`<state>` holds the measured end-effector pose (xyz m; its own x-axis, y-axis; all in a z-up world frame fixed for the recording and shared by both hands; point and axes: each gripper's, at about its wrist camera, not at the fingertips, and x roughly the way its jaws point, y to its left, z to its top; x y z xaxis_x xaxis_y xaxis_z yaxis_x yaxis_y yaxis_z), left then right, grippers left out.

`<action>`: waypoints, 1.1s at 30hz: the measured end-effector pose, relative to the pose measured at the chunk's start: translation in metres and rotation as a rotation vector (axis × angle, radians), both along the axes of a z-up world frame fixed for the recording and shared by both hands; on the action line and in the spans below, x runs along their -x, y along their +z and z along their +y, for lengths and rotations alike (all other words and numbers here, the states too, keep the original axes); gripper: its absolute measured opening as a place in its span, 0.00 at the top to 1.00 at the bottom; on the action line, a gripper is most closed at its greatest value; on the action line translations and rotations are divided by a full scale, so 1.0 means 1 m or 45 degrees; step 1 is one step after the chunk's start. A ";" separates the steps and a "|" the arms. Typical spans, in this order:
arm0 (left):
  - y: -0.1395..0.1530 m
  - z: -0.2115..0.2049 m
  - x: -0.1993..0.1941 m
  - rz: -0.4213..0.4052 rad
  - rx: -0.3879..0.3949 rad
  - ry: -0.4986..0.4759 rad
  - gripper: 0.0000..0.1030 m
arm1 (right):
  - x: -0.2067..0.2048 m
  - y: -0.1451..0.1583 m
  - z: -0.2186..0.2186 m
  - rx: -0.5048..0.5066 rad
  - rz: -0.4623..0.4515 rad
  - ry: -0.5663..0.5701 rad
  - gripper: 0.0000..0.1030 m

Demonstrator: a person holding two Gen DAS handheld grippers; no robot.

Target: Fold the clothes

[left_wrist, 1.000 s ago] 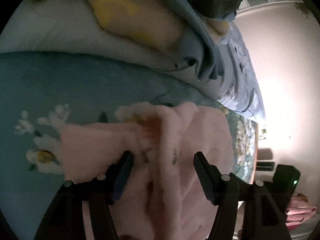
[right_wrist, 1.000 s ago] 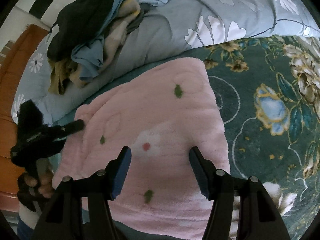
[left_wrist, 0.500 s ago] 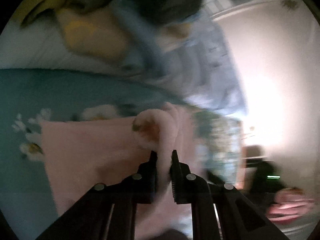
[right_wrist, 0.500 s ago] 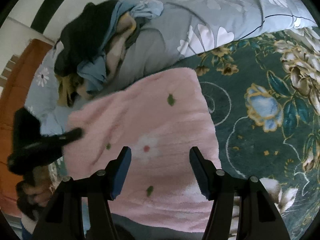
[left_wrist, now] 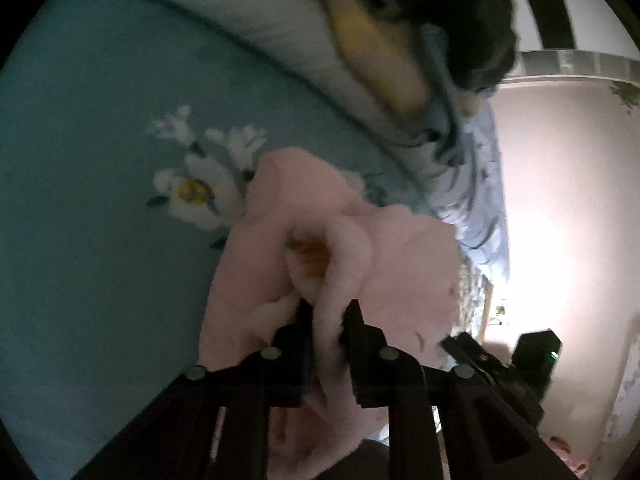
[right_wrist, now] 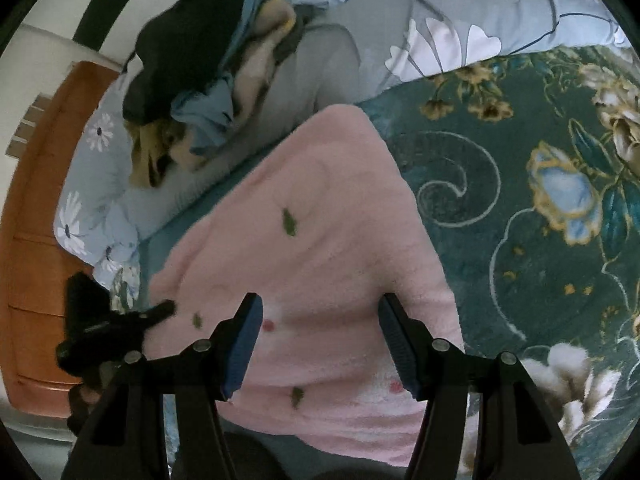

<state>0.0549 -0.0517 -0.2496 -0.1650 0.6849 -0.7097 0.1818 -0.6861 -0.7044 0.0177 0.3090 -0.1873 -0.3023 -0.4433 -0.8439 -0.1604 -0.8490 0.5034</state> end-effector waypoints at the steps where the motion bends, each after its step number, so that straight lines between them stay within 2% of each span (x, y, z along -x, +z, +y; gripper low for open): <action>1: 0.006 -0.001 -0.002 0.027 0.023 -0.012 0.53 | 0.001 -0.001 0.000 -0.006 -0.004 0.003 0.40; 2: 0.012 -0.001 -0.003 0.054 0.045 -0.025 0.45 | 0.003 -0.003 0.001 -0.011 -0.007 0.005 0.40; 3: 0.019 -0.002 -0.005 0.081 0.068 -0.037 0.29 | 0.004 -0.004 0.002 -0.013 -0.009 0.006 0.40; 4: 0.025 -0.003 -0.007 0.108 0.091 -0.050 0.26 | 0.004 -0.005 0.003 -0.013 -0.009 0.006 0.40; 9: 0.011 -0.002 -0.027 0.045 0.018 -0.047 0.26 | 0.003 -0.009 0.004 -0.004 -0.011 0.002 0.40; 12: 0.015 0.021 -0.035 0.103 0.102 -0.118 0.26 | 0.002 -0.009 0.005 -0.002 -0.009 0.001 0.40; 14: 0.015 0.029 -0.039 0.090 0.098 -0.160 0.28 | 0.003 -0.009 0.004 -0.006 -0.012 0.006 0.40; 15: 0.017 0.030 -0.041 0.092 0.095 -0.171 0.32 | 0.003 -0.008 0.004 -0.008 -0.014 0.008 0.40; 17: 0.020 0.029 -0.044 0.098 0.093 -0.181 0.61 | 0.003 -0.006 0.005 -0.009 -0.011 0.010 0.40; 18: 0.022 0.028 -0.046 0.100 0.092 -0.186 0.81 | 0.002 -0.005 0.005 -0.011 -0.009 0.012 0.40; 21: 0.027 0.025 -0.051 0.108 0.089 -0.201 0.90 | 0.001 -0.003 0.005 -0.018 -0.005 0.015 0.40; 26: 0.035 0.021 -0.059 0.121 0.085 -0.226 0.90 | -0.004 -0.005 0.007 -0.007 -0.009 0.009 0.40; 28: 0.020 0.018 -0.059 0.086 0.126 -0.221 0.89 | -0.004 -0.010 0.004 -0.003 -0.023 0.020 0.40; 30: 0.010 0.018 -0.059 0.063 0.149 -0.204 0.84 | -0.004 -0.011 -0.001 -0.021 -0.029 0.036 0.40; 32: 0.010 0.017 -0.061 0.066 0.168 -0.196 0.69 | -0.004 -0.009 -0.004 -0.049 -0.023 0.058 0.40; 33: 0.011 0.017 -0.062 0.068 0.208 -0.204 0.48 | -0.005 -0.008 -0.005 -0.059 -0.020 0.067 0.40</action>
